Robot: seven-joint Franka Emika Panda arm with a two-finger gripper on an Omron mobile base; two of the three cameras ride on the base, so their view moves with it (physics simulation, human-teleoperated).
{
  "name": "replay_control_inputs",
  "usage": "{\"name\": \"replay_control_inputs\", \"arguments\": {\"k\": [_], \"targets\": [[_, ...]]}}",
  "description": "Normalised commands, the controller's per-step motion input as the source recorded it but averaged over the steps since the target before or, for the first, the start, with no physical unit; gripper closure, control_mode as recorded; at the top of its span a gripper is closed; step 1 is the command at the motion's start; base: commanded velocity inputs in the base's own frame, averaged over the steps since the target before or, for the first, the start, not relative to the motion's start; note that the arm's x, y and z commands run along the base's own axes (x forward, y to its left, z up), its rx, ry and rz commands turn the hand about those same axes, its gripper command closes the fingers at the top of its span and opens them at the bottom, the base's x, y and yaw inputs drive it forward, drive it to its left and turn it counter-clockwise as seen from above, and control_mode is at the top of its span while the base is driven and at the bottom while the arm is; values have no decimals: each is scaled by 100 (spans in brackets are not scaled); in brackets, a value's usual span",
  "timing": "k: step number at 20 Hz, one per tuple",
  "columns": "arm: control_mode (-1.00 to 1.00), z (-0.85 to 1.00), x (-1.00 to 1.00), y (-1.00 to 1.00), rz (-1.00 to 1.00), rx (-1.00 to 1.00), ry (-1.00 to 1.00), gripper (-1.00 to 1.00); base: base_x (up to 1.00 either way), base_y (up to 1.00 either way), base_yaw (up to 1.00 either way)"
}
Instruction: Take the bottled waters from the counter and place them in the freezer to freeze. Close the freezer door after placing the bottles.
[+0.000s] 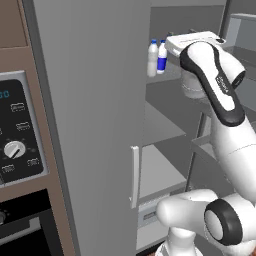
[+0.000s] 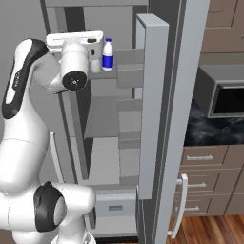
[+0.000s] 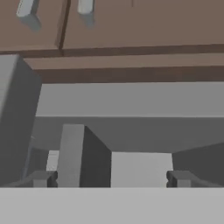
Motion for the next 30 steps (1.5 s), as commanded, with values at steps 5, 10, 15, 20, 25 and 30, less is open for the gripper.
{"name": "replay_control_inputs", "arguments": {"k": [5, 10, 15, 20, 25, 30], "targets": [[-100, 42, -100, 2, -23, 19, 11, -100, 0, 0, 0], [-100, 38, -100, 1, -16, 29, 47, -100, 0, 0, 0], [-100, 69, -100, 0, -13, 45, 60, -100, 0, 0, 0], [-100, 84, -100, 2, -10, 52, 65, -100, 0, 0, 0], [-100, -80, -100, 8, 0, 8, 56, -100, 0, 0, 0], [-100, -100, -100, -3, 9, -1, 18, -100, 0, 0, 0]]}}
